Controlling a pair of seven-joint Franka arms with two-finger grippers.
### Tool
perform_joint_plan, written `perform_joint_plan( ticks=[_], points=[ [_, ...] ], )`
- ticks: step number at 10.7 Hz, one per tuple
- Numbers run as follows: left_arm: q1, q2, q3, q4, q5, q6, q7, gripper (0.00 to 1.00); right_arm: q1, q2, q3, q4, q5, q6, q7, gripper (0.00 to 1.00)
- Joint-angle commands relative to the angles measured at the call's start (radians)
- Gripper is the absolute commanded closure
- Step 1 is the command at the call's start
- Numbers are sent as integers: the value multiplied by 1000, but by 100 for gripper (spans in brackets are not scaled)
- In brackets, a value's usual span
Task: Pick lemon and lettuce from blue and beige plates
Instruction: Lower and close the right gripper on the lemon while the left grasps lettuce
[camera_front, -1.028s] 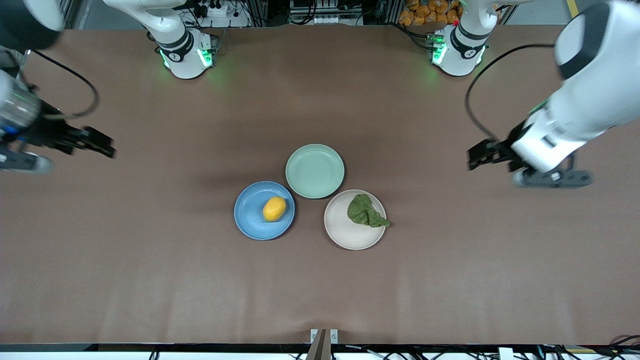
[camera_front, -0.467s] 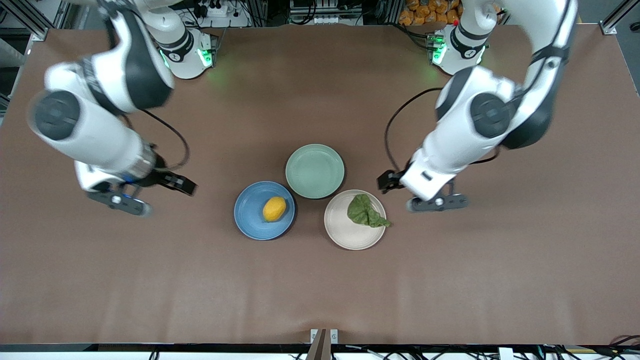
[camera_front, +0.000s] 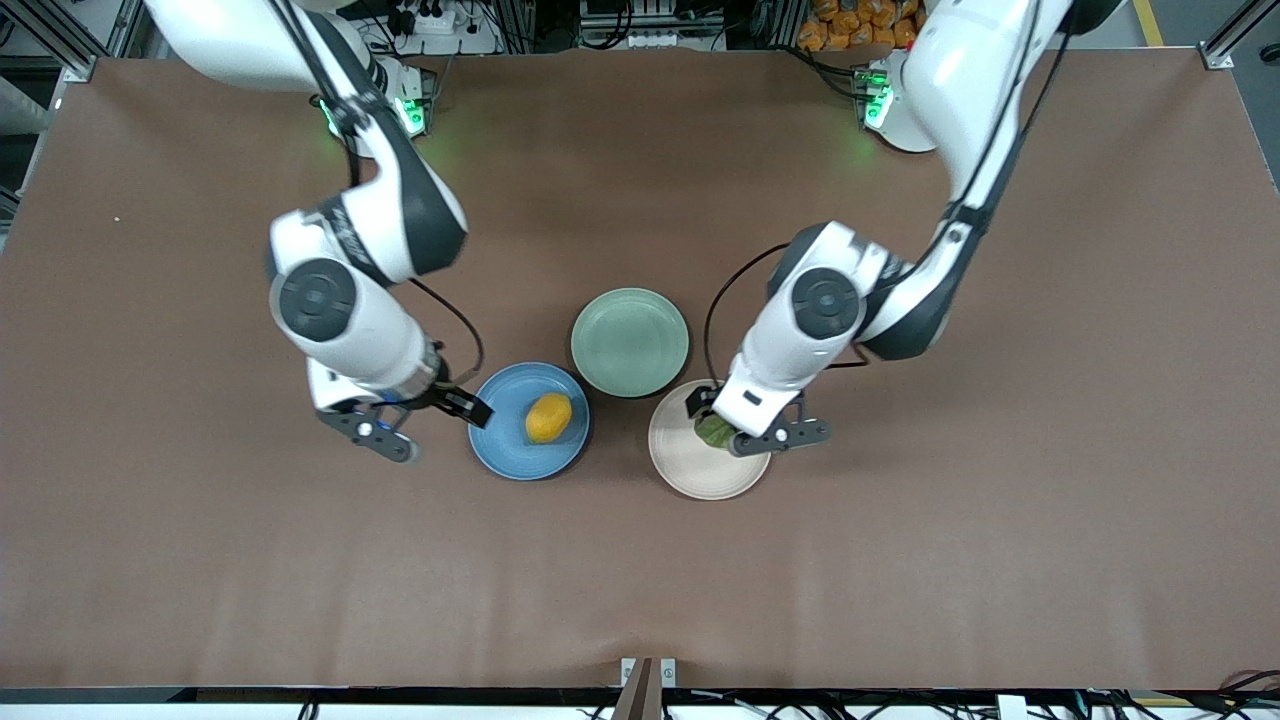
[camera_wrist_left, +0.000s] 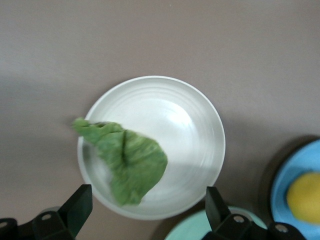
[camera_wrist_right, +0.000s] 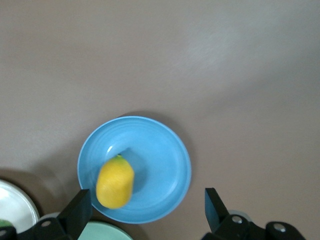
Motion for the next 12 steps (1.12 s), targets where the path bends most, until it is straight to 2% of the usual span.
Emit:
perform_joint_plan(
  ticks=[1, 3, 5, 7, 12],
  points=[
    [-31, 74, 17, 24, 51, 76, -112, 0, 19, 70, -4, 28, 2, 38, 73, 0],
    [-31, 96, 18, 15, 84, 82, -135, 0, 37, 118, -3, 30, 28, 73, 87, 0],
    [-35, 97, 44, 2, 103, 68, -144, 0, 46, 164, -3, 30, 64, 166, 84, 0],
    [-38, 99, 55, 1, 112, 30, -143, 0, 69, 196, -3, 30, 68, 193, 84, 0],
    [-57, 129, 57, 12, 126, 28, -166, 0, 123, 271, -4, 26, 97, 277, 134, 0]
  ],
)
